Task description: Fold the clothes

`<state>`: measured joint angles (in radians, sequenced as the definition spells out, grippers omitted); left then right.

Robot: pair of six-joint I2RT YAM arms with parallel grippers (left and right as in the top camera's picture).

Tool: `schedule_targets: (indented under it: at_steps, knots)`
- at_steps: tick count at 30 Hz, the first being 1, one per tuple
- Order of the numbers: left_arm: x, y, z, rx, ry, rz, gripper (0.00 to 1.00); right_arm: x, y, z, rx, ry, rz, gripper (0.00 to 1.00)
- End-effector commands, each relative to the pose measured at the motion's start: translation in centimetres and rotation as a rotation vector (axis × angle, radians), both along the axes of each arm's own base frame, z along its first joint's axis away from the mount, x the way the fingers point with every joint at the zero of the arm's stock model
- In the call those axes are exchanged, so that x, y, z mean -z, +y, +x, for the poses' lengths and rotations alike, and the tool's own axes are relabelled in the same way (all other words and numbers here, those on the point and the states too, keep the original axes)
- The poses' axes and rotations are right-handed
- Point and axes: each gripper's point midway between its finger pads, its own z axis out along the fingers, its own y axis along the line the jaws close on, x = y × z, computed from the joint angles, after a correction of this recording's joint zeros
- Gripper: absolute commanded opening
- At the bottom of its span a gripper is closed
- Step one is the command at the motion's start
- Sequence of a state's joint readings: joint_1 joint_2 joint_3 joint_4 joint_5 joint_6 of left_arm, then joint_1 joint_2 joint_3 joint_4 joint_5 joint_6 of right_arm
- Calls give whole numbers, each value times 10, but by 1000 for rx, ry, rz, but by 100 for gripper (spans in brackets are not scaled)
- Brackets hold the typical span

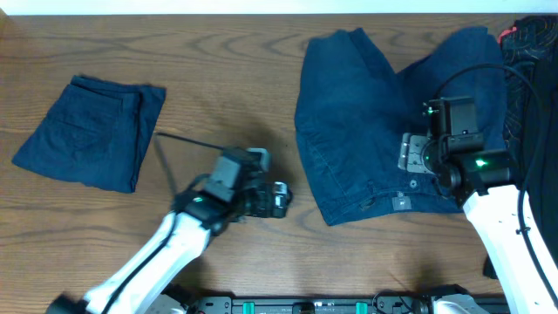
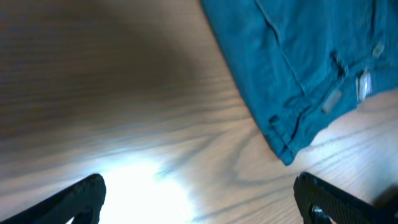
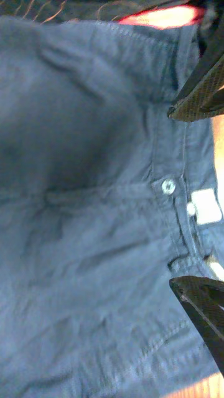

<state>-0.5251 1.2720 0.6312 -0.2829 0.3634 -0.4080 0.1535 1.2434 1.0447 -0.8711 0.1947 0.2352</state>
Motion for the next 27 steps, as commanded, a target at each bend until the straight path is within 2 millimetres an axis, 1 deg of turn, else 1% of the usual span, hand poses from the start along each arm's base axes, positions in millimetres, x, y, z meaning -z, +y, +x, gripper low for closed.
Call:
schedule_targets:
  at_steps: [1,7,12,13,17,20,22,24,25,26,27]
  knots:
    - [17,-26,-4,-3,67,-19,98,-3,-10,-3,42,1,-2,79]
    - [56,-67,-14,-41,176,-55,98,-2,-10,-5,43,9,-3,80]
    - [75,-95,-25,-78,240,-99,99,-1,-10,-5,43,13,-4,80]
    - [77,-100,-27,-83,248,-110,97,-1,-10,-6,43,14,-4,80]
    - [81,-120,-37,-92,274,-151,86,-1,-10,-7,43,19,-5,81]
    - [83,-125,-45,-111,309,-157,78,0,-10,-7,43,22,-6,81]
    - [83,-127,-48,-103,310,-156,68,0,-11,-8,43,24,-6,81]
    - [83,-127,-48,-102,310,-156,54,0,-11,-8,43,23,-6,81]
    - [83,-127,-48,-102,309,-156,44,0,-11,-8,43,23,-6,81]
    - [83,-127,-48,-102,309,-156,38,0,-11,-8,43,23,-6,81]
    - [83,-127,-48,-103,308,-155,34,0,-11,-8,43,24,-6,81]
